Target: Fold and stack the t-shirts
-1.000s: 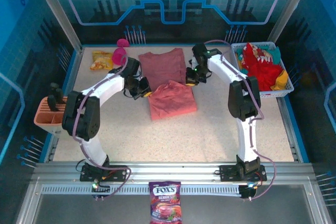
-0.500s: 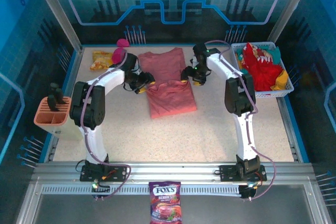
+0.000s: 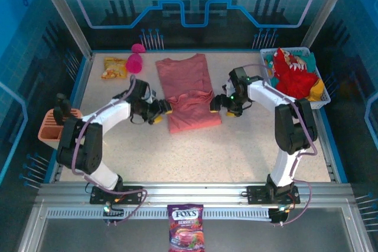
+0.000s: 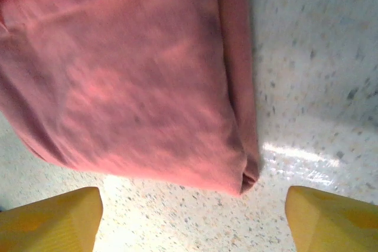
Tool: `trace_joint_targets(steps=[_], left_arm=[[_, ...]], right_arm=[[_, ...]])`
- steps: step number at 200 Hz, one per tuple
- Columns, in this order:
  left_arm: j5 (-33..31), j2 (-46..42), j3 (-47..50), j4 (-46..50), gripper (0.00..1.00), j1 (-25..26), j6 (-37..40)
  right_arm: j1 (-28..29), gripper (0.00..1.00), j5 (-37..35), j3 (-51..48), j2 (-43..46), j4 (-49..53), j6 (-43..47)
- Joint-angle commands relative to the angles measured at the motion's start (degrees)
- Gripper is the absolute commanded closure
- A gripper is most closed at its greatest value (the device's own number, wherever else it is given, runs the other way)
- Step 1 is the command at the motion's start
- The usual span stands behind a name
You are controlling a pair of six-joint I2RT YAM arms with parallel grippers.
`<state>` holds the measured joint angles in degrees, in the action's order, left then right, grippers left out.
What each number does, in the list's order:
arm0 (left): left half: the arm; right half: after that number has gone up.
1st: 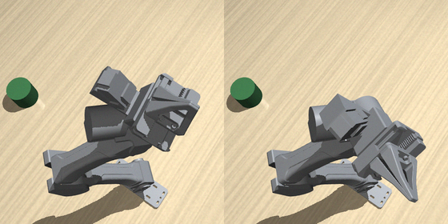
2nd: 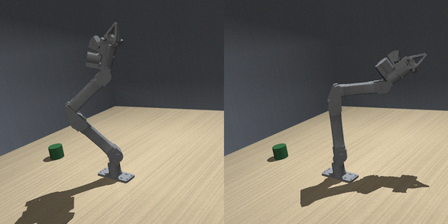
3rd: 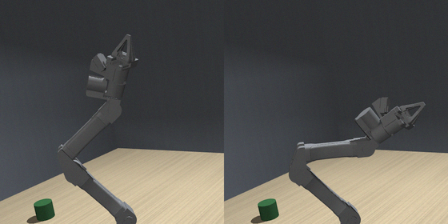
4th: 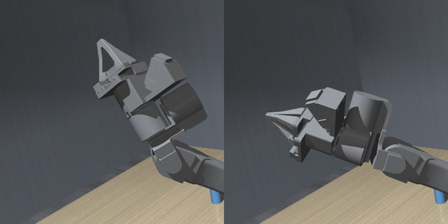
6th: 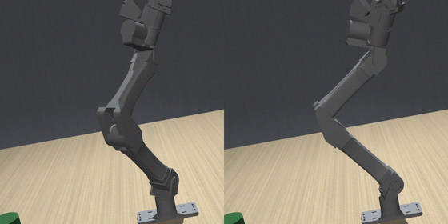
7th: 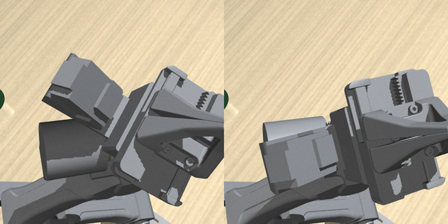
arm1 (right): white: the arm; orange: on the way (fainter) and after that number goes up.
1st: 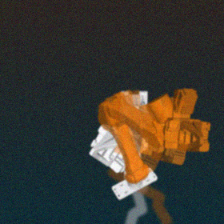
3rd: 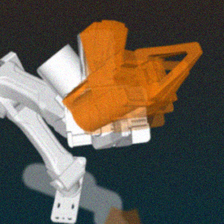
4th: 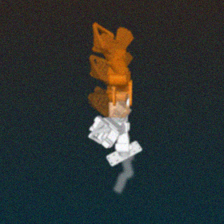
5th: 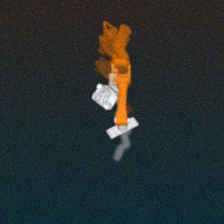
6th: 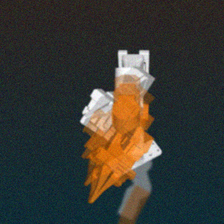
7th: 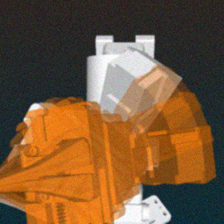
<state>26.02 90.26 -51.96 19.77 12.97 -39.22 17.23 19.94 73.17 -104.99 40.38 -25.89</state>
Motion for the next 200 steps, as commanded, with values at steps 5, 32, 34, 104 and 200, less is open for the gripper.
trace_joint_targets(steps=[5,32,34,104,200], left_arm=[[1.1,-2.9,6.8,-7.2,0.37,4.5,-5.0],[-1.0,-3.3,12.1,-14.7,0.37,6.8,-8.2],[-1.0,-3.2,12.4,-15.3,0.37,6.9,-8.4],[-1.5,5.4,11.0,-24.3,0.49,8.0,-11.4],[-5.0,8.0,9.8,-28.5,0.64,8.1,-14.8]], right_arm=[[-0.1,0.25,2.8,-5.6,2.0,-5.6,-0.7],[-0.5,0.26,2.4,-8.5,2.2,-8.7,-1.5],[-0.6,0.26,2.6,-8.5,2.0,-8.8,-1.5],[0.2,0.30,6.0,-8.9,-1.2,-13.4,-3.4],[1.6,0.27,0.2,-10.9,0.1,-8.6,-4.6]])
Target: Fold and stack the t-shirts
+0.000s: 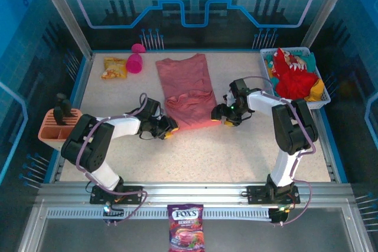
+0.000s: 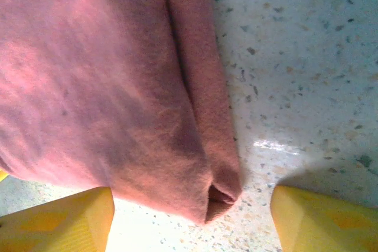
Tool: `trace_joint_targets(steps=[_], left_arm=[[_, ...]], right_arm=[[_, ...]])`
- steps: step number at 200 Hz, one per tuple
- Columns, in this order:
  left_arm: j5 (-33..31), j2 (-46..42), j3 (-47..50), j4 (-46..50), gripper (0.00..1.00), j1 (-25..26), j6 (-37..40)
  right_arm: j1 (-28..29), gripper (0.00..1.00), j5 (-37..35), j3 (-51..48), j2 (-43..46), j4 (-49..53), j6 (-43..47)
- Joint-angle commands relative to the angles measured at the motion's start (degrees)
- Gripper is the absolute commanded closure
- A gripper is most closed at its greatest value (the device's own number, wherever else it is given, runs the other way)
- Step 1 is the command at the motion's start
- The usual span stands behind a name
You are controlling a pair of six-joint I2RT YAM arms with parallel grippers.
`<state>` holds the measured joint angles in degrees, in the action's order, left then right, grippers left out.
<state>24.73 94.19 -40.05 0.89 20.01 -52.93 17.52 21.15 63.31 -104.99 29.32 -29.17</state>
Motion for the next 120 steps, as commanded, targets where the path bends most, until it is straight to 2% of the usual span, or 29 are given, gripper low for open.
trace_joint_targets(steps=[1,53,76,96,120], left_arm=[[-3.7,4.1,-2.1,-9.6,0.64,1.1,-1.0],[-6.3,3.1,-2.8,-9.1,0.67,1.1,-1.1],[-6.0,3.5,-3.5,-9.1,0.71,1.1,-1.2],[-6.6,3.1,-3.9,-7.7,0.79,1.1,-0.7],[-6.8,2.9,-4.2,-6.6,0.80,1.1,-0.3]], right_arm=[[1.4,0.27,-0.9,-1.0,0.0,2.3,-1.4],[3.2,0.31,2.9,0.7,-2.1,-2.7,-4.3],[3.4,0.36,3.6,1.4,-2.3,-3.3,-4.8],[3.6,0.40,4.0,1.1,-1.3,-3.7,-5.1],[3.8,0.41,4.0,1.2,-1.9,-3.3,-4.9]])
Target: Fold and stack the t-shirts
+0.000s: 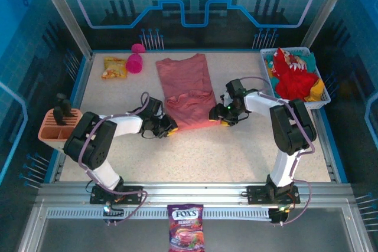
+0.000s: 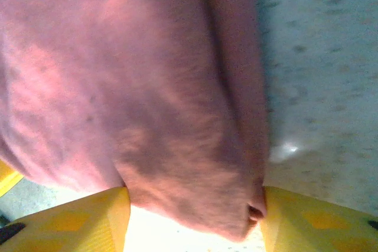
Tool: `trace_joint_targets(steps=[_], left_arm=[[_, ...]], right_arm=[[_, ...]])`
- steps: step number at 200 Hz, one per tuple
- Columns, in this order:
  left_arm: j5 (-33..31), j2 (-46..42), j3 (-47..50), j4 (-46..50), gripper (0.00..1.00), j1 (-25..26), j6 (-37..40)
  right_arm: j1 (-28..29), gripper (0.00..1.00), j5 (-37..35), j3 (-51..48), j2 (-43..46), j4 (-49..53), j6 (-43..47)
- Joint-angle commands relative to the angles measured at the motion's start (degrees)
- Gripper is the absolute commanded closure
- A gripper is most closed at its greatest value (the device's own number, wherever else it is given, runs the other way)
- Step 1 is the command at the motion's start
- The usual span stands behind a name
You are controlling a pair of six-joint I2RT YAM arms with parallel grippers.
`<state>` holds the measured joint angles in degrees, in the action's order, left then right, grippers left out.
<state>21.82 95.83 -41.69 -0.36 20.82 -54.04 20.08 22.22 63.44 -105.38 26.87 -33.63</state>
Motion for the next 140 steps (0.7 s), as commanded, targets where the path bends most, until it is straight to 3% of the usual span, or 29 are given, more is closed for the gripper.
trace_joint_targets(steps=[1,78,104,125,140], left_arm=[[-3.9,1.2,-2.6,-5.4,0.80,0.3,0.8],[-5.2,0.3,-2.6,-1.9,0.85,0.2,2.4],[-5.2,0.2,-2.1,-1.1,0.89,0.2,2.9],[-4.4,-0.4,-1.8,0.2,1.00,0.2,4.2],[-4.3,-1.8,-2.0,3.4,1.00,0.2,5.7]], right_arm=[[1.2,0.41,2.9,1.1,-1.6,-0.9,-0.4],[-0.1,0.47,-1.6,-0.2,-2.2,-0.6,-1.6],[-0.7,0.68,-1.7,-0.2,-2.2,-1.2,-1.9],[-0.9,0.90,-0.7,-0.3,-1.6,-1.2,-1.2],[-0.8,1.00,-0.4,0.0,-0.2,0.6,-0.1]])
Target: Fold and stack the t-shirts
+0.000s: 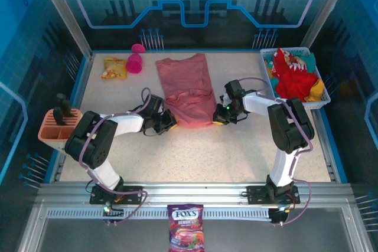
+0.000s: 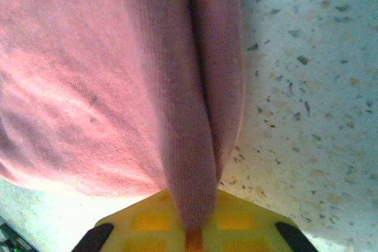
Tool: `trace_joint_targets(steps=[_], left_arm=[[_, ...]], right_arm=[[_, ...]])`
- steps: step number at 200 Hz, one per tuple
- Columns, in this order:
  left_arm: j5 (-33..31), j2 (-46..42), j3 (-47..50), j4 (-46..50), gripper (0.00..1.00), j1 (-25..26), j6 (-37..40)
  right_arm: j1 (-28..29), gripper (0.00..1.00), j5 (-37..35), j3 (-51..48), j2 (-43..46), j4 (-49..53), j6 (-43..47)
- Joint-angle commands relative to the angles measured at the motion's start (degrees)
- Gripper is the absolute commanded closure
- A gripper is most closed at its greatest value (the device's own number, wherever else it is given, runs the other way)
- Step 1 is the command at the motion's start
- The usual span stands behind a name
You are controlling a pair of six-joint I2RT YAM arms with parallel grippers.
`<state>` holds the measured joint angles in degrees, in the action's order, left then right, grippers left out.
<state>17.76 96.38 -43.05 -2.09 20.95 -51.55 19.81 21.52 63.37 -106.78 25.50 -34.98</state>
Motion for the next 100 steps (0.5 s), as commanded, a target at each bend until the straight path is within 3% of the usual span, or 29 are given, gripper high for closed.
trace_joint_targets(steps=[1,50,100], left_arm=[[-0.2,-2.5,-0.6,5.3,1.00,0.0,3.3],[1.4,-15.8,-1.2,19.7,1.00,0.2,8.2],[1.7,-30.5,-2.1,31.4,1.00,1.8,6.4]], right_arm=[[-0.6,1.00,0.2,0.1,1.3,2.1,1.3],[-0.5,1.00,-0.2,-1.3,11.7,12.2,5.0],[1.1,1.00,-0.1,-3.4,22.4,20.4,4.8]])
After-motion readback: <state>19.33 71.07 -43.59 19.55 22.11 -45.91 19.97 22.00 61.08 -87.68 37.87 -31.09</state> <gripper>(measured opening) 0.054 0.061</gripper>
